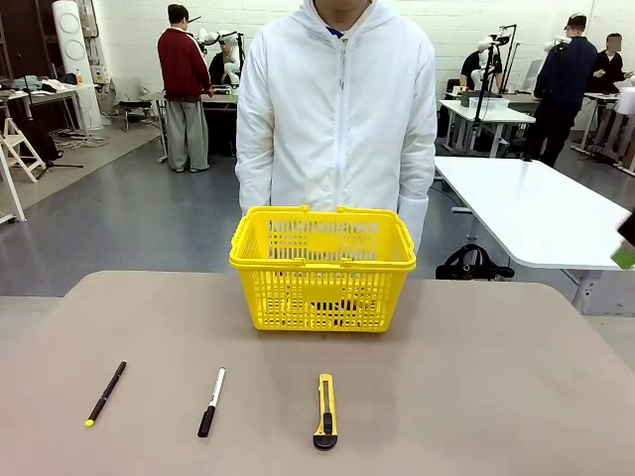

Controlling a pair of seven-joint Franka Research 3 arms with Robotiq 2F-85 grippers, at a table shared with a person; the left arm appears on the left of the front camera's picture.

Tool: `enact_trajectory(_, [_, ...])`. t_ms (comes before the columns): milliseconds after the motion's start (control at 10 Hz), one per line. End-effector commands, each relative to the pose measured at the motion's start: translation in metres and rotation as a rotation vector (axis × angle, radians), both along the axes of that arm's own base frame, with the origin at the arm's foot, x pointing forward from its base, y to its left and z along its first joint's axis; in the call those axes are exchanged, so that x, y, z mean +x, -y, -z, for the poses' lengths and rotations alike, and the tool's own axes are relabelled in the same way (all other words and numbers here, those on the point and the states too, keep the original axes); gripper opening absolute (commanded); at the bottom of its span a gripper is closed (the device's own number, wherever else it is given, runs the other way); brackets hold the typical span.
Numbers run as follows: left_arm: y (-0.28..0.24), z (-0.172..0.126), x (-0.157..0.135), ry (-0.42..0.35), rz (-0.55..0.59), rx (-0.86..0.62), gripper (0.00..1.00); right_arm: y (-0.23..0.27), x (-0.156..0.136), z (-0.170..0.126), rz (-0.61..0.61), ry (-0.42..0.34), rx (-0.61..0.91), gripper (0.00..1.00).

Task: Place the items the person wants into the basket.
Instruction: Pick up the item the person points to and place it in the Market Basket.

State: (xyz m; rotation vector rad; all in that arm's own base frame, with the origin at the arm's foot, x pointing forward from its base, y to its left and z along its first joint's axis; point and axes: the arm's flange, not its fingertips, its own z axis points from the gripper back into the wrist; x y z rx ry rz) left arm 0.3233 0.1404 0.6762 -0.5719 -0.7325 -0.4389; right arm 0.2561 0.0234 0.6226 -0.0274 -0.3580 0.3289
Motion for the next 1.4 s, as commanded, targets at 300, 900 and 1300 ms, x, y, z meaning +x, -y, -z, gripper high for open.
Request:
enact_trajectory(300, [-0.001, 0.001, -0.001, 0.012, 0.014, -0.004, 1.0, 0.012, 0.0, 0.011, 0.004, -0.007, 0.019, 1.0])
enact_trajectory(900, [-0.001, 0.001, -0.001, 0.012, 0.014, -0.004, 1.0, 0.095, -0.022, -0.07, -0.017, 0.152, 0.085, 1.0])
enact_trajectory(1300, [-0.001, 0.001, -0.001, 0.012, 0.014, -0.004, 1.0, 0.164, -0.057, -0.098, -0.201, 0.262, 0.256, 1.0])
